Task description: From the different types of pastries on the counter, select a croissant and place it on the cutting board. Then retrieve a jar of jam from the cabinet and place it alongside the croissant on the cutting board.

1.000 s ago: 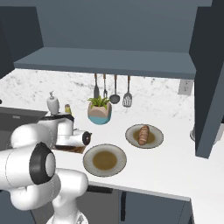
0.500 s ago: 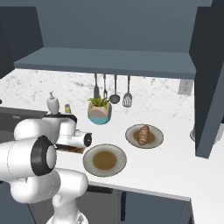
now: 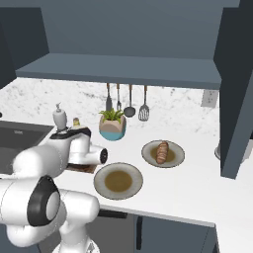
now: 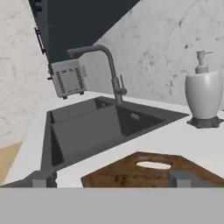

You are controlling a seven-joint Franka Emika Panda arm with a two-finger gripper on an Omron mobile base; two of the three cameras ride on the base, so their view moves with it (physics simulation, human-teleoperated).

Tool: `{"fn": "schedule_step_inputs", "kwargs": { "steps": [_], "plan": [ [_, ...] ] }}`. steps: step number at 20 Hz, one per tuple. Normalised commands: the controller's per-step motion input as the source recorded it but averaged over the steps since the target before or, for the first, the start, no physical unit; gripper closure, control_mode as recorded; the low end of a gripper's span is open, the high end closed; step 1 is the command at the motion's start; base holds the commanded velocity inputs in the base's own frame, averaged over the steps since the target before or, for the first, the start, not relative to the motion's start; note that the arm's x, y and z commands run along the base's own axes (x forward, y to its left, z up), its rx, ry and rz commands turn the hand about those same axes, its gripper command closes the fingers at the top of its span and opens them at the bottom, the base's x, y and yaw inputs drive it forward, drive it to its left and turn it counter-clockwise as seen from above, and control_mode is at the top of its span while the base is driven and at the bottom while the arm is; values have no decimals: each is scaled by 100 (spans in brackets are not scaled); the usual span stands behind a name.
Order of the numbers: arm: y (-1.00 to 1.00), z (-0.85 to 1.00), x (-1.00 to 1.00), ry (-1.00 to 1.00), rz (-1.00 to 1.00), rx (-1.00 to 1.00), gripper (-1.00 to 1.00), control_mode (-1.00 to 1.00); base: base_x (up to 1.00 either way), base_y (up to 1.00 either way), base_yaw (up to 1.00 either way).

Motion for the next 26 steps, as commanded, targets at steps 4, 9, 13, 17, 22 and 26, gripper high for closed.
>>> {"fn": "schedule_step_inputs", "kwargs": {
  "steps": [4,9,13,17,22,26],
  "plan": [
    [-3,49,-63,2,0,9,-100,-100,0,0,0],
    [-30,20,-99,11,-11,6,-100,-100,0,0,0],
    [-56,5,-100,8,-29,4,-100,-100,0,0,0],
    [-31,-16,-100,2,-42,0,-100,-100,0,0,0],
    [4,-5,-100,1,-41,0,-100,-100,0,0,0],
    [23,48,-87,0,-26,0,-100,-100,0,0,0]
  ]
}}
